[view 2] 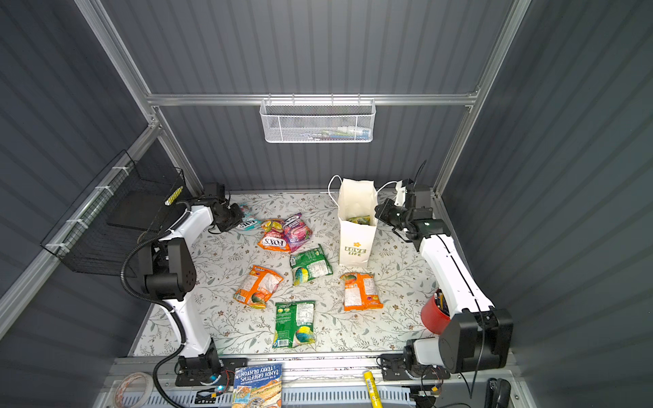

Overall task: Place the snacks into the paper bag
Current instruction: 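Lift the teal bag and carry it over the paper bag opening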

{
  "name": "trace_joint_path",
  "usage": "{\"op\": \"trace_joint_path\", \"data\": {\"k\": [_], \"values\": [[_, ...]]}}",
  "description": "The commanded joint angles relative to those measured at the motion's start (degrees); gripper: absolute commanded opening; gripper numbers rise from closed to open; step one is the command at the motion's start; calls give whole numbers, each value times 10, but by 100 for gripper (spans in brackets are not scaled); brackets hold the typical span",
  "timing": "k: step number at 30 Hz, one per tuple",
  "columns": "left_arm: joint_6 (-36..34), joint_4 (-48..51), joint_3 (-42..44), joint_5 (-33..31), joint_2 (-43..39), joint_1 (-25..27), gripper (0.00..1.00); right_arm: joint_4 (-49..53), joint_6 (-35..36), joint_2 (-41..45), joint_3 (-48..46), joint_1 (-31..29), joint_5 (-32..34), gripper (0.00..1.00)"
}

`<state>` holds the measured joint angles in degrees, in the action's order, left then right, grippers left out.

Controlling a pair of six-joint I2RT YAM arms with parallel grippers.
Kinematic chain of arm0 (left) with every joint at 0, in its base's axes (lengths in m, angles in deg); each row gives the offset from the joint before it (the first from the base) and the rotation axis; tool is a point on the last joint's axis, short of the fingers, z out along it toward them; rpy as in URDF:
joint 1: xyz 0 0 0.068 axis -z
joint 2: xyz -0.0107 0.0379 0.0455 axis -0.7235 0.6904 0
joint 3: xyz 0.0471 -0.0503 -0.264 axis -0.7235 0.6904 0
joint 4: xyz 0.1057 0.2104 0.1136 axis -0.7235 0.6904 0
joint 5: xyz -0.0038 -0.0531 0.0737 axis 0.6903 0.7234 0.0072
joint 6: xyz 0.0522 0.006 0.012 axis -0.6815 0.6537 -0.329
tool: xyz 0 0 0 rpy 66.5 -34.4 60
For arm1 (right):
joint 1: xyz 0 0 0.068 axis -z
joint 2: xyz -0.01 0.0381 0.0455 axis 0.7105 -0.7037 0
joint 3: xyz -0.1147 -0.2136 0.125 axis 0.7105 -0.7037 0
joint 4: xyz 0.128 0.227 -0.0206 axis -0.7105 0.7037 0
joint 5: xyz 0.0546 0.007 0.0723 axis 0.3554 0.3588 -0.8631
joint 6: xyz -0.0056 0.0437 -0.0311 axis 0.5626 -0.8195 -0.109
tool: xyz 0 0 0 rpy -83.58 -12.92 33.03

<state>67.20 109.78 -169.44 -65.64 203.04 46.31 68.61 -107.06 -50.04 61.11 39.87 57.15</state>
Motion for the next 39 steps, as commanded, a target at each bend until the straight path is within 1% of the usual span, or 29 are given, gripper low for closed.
{"op": "trace_joint_path", "data": {"k": [1, 4, 7, 11, 16, 18, 21, 24, 27, 30, 33, 36, 39], "values": [[-6, 12, 12, -13, -31, 2, 0, -12, 6, 3, 7, -2, -6, 0], [-6, 17, 25, 5, -54, 2, 0, -11, 7, 5, 8, -2, -5, 0], [2, -2, 49, 25, -102, 6, 0, -12, 7, 4, 7, -2, -5, 0], [2, -6, 54, 18, -168, 33, 0, -12, 6, 0, 8, -2, -8, 0], [-10, 12, 22, -23, -221, 102, 0, -11, 7, 2, 9, -2, -7, 0], [-13, 14, 2, -26, -236, 127, 0, -11, 7, 3, 8, -2, -7, 0], [-9, -11, -13, -31, -261, 171, 0, -12, 7, 2, 9, -2, -8, 0], [-12, -46, -25, -50, -273, 232, 0, -12, 6, 0, 9, -2, -11, 0], [-28, -45, -68, -92, -266, 288, 0, -11, 6, 1, 9, -2, -14, 0], [-39, -68, -95, -135, -260, 339, 0, -11, 7, 3, 9, -2, -14, 0], [-67, -81, -130, -185, -240, 398, 0, -10, 7, 6, 9, -2, -13, 0], [-100, -85, -175, -240, -203, 456, 0, -10, 7, 7, 9, -3, -16, 0], [-147, -82, -234, -308, -149, 517, 0, -10, 7, 8, 10, -2, -15, 0]]}}
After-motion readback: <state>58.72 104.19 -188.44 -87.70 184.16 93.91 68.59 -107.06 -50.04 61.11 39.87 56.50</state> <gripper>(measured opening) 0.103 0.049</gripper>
